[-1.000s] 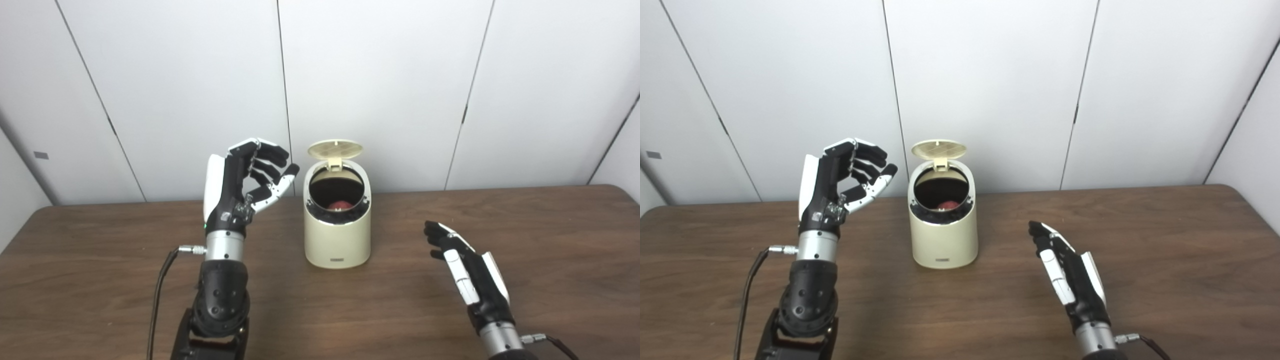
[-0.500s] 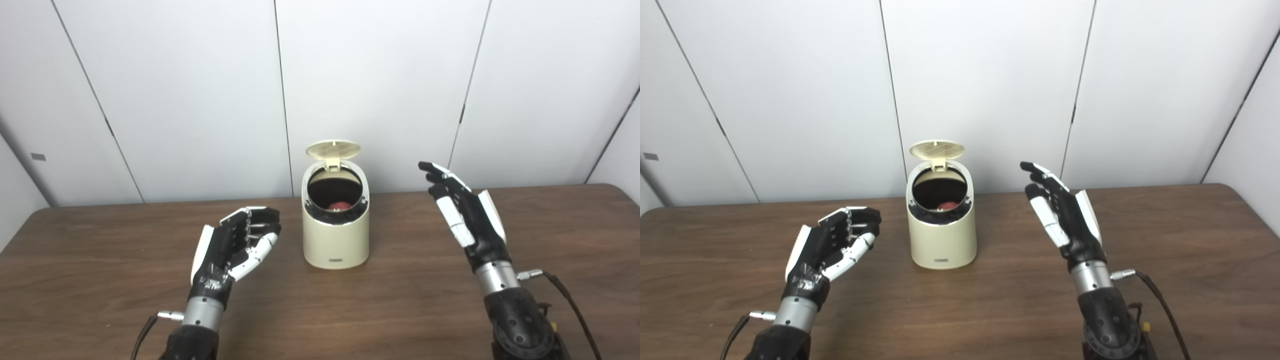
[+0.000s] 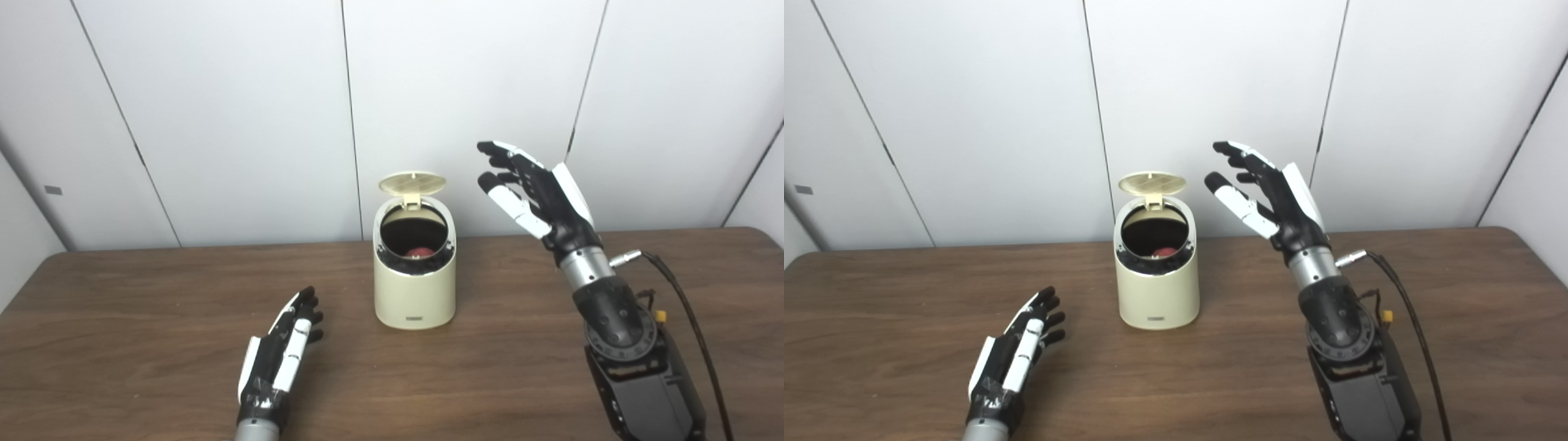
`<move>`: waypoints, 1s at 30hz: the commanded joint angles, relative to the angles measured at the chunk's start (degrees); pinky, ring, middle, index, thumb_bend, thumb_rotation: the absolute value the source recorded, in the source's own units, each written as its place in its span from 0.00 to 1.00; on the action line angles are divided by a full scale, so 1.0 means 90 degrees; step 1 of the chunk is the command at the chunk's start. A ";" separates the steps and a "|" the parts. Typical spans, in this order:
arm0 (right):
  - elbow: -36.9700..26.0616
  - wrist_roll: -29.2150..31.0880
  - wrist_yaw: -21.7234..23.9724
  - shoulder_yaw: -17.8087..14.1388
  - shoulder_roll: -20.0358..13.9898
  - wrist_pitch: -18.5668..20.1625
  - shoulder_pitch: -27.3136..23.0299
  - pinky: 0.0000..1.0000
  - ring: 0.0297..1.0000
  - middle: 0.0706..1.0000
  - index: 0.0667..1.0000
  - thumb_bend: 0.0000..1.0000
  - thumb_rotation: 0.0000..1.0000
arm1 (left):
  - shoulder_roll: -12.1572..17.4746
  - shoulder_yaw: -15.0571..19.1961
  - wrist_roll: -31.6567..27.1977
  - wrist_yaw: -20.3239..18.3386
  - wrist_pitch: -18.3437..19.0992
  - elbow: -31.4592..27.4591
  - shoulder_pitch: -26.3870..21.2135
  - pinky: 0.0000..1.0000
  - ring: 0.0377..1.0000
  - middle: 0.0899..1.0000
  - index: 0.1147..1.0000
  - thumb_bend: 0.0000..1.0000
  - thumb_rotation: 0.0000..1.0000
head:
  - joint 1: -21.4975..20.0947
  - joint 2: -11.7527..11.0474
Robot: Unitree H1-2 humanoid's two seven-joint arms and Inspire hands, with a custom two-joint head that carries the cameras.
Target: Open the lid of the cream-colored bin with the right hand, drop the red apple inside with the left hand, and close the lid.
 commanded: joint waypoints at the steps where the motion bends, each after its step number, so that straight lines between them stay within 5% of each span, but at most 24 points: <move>1: 0.0022 -0.0168 0.0106 0.0104 -0.0064 0.0085 -0.0494 0.72 0.85 0.90 0.85 0.57 0.83 | -0.0032 0.0035 -0.0141 0.0020 -0.0398 -0.0006 -0.0075 0.85 0.88 0.90 0.92 0.54 0.82 | 0.0005 0.0002; 11: 0.0385 -0.0887 0.0651 0.0722 -0.0351 0.0368 -0.1126 0.78 0.88 0.87 0.83 0.55 0.87 | -0.0147 0.0024 -0.0430 -0.0016 -0.0546 0.0140 -0.0017 0.84 0.88 0.91 0.92 0.53 0.81 | 0.0040 0.0078; 16: 0.0669 -0.0849 0.0902 0.0899 -0.0389 0.0049 -0.1275 0.83 0.89 0.86 0.80 0.49 0.80 | -0.0101 -0.0002 -0.0273 0.0096 -0.0600 0.0273 -0.0119 0.84 0.87 0.90 0.93 0.55 0.83 | 0.0131 0.0002; 30: 0.0697 -0.1084 0.1343 0.1178 -0.0826 -0.0234 -0.1200 0.83 0.91 0.91 0.72 0.48 0.85 | -0.0066 -0.0002 -0.0165 0.0236 -0.0685 0.0329 -0.0179 0.83 0.86 0.88 0.90 0.55 0.81 | 0.0266 -0.0037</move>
